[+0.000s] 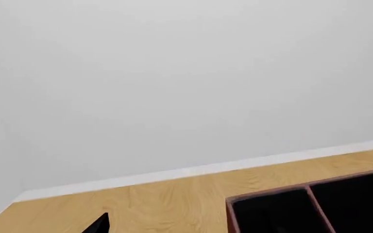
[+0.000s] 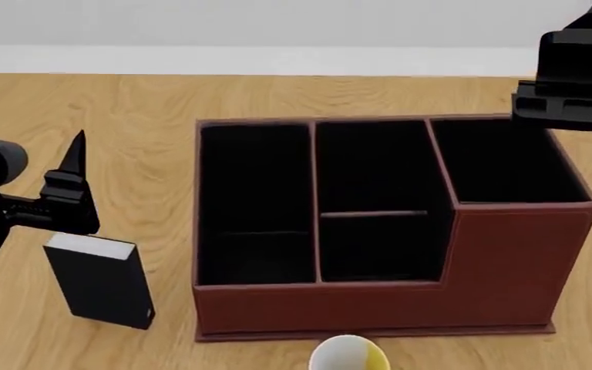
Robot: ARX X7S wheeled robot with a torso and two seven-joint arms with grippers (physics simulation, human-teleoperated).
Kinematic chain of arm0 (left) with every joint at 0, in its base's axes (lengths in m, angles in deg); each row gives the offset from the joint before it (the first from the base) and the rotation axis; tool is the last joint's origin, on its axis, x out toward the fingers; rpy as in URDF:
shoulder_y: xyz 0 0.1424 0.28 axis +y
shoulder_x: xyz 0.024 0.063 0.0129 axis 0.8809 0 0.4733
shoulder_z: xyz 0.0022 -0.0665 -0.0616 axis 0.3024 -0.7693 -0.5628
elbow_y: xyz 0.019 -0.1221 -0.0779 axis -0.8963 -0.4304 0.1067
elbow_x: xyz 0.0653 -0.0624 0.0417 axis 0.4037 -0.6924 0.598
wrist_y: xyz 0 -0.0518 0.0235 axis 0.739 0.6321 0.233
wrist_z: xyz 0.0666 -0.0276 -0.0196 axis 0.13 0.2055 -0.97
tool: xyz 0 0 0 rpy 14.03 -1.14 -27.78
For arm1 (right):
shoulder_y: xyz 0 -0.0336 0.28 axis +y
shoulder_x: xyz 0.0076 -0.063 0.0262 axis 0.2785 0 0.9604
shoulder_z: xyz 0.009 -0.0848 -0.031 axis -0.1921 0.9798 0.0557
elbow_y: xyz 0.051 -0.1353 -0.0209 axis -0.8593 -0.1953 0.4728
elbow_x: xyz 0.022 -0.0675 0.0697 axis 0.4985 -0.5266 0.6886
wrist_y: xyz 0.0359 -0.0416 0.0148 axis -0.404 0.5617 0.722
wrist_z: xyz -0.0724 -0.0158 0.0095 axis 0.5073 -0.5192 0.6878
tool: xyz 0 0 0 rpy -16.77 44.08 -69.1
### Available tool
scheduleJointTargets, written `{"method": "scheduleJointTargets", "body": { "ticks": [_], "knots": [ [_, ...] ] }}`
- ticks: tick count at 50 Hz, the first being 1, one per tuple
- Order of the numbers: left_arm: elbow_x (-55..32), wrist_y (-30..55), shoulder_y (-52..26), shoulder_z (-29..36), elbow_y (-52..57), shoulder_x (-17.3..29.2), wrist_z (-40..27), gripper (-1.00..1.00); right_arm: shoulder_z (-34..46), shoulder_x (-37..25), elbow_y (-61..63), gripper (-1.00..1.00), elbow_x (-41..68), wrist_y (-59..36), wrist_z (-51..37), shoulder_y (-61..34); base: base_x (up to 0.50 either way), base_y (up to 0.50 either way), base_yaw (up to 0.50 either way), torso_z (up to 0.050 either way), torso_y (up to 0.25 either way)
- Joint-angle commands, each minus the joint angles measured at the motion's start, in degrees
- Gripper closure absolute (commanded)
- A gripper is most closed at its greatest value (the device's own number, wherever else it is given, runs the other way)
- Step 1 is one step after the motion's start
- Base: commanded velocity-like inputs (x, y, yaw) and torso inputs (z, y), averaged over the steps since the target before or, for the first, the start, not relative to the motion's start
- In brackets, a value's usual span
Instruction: Pick up the book and place it in the back compartment of the caddy.
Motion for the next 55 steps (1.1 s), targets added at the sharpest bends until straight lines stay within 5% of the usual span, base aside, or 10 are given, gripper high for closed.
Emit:
{"method": "scheduleJointTargets", "body": {
  "ticks": [1,42,55],
  "knots": [
    [-0.1,-0.5,0.1,0.0,-0.4,0.2,0.0,-1.00,-0.1,0.0,-0.1,-1.00,0.3,0.3,-0.2,0.1,0.34,0.00,0.00,0.000,0.000],
    [-0.4,-0.7,0.2,0.5,0.0,0.7,-0.7,-1.00,-0.5,0.0,-0.2,-1.00,1.1,1.3,-1.2,0.6,0.34,0.00,0.00,0.000,0.001],
    [-0.7,-2.0,0.9,-0.1,0.6,0.9,-0.7,-1.00,-0.5,-0.1,0.6,-1.00,1.7,0.7,-1.5,0.0,0.00,0.00,0.00,0.000,0.001]
  ]
}}
